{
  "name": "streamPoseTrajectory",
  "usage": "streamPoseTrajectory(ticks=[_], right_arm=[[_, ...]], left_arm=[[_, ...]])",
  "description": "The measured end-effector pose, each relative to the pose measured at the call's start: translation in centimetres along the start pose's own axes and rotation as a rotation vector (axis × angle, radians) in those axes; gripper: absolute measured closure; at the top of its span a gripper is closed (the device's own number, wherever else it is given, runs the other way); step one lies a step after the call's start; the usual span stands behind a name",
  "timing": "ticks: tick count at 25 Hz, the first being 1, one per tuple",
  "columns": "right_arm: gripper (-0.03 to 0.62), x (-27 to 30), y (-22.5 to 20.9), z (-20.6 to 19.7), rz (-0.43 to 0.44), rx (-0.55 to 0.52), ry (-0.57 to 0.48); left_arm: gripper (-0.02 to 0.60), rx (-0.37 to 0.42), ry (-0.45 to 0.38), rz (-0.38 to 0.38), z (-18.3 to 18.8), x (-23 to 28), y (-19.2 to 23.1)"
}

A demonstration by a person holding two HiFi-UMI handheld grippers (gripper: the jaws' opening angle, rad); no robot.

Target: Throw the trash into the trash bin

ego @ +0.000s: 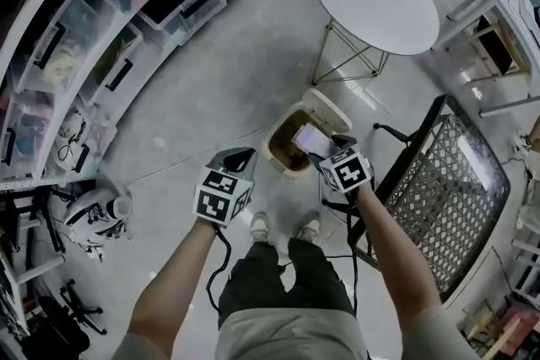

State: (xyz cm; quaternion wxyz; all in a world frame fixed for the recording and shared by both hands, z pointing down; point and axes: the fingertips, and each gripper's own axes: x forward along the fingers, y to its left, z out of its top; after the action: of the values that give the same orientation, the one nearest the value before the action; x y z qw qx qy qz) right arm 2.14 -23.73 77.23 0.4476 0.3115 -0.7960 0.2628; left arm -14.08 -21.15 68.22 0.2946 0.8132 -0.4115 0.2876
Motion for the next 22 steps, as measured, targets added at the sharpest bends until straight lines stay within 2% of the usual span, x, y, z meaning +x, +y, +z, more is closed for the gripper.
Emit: streamPoseTrajectory(ticks=[7, 11, 13, 19, 22], right_arm=[[0.269, 6.6, 0.0, -3.0, -0.019, -0.062, 0.067], [0.27, 10.0, -0.6, -4.4, -0.062, -0.157, 0.101], [0.27, 11.2, -1.3, -4.9, -0.089, -0.166, 0.096], [0.289, 14.3, -2.4, -5.7, -0.134, -0.182, 0.098], [0.292, 15.4, -3.6, -6.0, -0.195, -0.17, 0.086]], left_arm=[[0.58, 0.0, 0.042, -0.034, -4.9, 5.4, 1.4], [0.58, 0.017, 0.076, -0.045, -7.6, 7.8, 2.0], [0.58, 0.04, 0.1, -0.048, -8.8, 8.9, 2.0], [0.58, 0.037, 0.097, -0.046, -9.8, 10.9, 2.2], [0.58, 0.021, 0.082, -0.059, -10.0, 11.2, 1.8]])
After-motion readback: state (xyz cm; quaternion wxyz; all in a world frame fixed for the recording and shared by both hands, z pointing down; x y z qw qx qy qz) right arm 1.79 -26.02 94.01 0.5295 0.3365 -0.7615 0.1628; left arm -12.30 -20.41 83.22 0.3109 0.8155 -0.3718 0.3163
